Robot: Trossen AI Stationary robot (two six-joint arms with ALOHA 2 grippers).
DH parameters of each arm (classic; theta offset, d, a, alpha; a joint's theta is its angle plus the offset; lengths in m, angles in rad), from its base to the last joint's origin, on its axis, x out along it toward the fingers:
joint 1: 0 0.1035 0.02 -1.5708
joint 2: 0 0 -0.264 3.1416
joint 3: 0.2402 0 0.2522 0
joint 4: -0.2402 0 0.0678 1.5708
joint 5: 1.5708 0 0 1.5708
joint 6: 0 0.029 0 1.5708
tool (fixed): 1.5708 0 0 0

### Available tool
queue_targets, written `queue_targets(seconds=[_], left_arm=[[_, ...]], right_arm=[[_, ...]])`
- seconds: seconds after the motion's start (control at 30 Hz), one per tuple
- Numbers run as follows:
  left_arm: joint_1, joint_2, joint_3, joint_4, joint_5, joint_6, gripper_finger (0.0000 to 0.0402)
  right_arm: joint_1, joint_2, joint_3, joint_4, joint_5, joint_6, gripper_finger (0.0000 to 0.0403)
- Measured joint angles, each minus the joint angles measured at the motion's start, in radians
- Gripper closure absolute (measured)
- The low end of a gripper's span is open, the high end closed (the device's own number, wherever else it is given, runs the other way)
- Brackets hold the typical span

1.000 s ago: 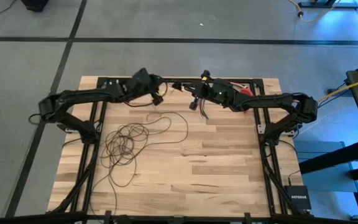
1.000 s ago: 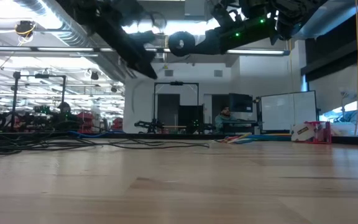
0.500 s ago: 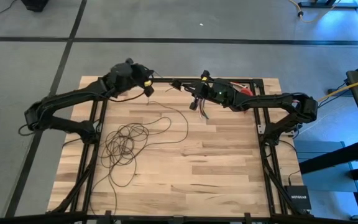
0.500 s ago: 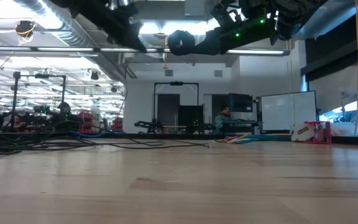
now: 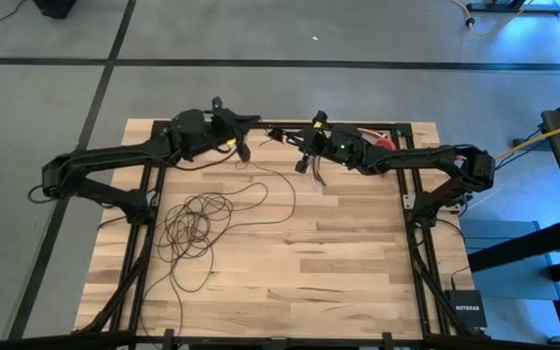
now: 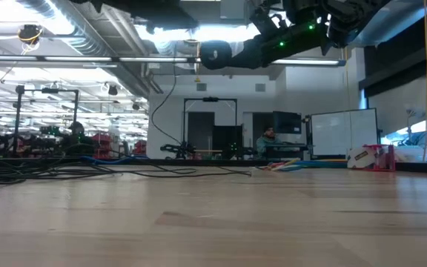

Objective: Coiling cords

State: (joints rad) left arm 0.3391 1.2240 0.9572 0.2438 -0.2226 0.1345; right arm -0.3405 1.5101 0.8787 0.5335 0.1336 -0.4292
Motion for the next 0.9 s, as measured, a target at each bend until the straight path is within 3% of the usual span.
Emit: queue_targets(seconds=[0.63, 0.9], left_arm=[[-0.176, 0.264, 0.092, 0.093, -0.032, 0.067, 0.0394], [-0.174, 0.266, 0.093, 0.092, -0.079, 0.162, 0.0394]], right_arm=[[0.000, 0.000, 0.000, 0.039, 0.042, 0.011, 0.0402], [0.000, 0.001, 0.000, 0.040, 0.046, 0.014, 0.0402]])
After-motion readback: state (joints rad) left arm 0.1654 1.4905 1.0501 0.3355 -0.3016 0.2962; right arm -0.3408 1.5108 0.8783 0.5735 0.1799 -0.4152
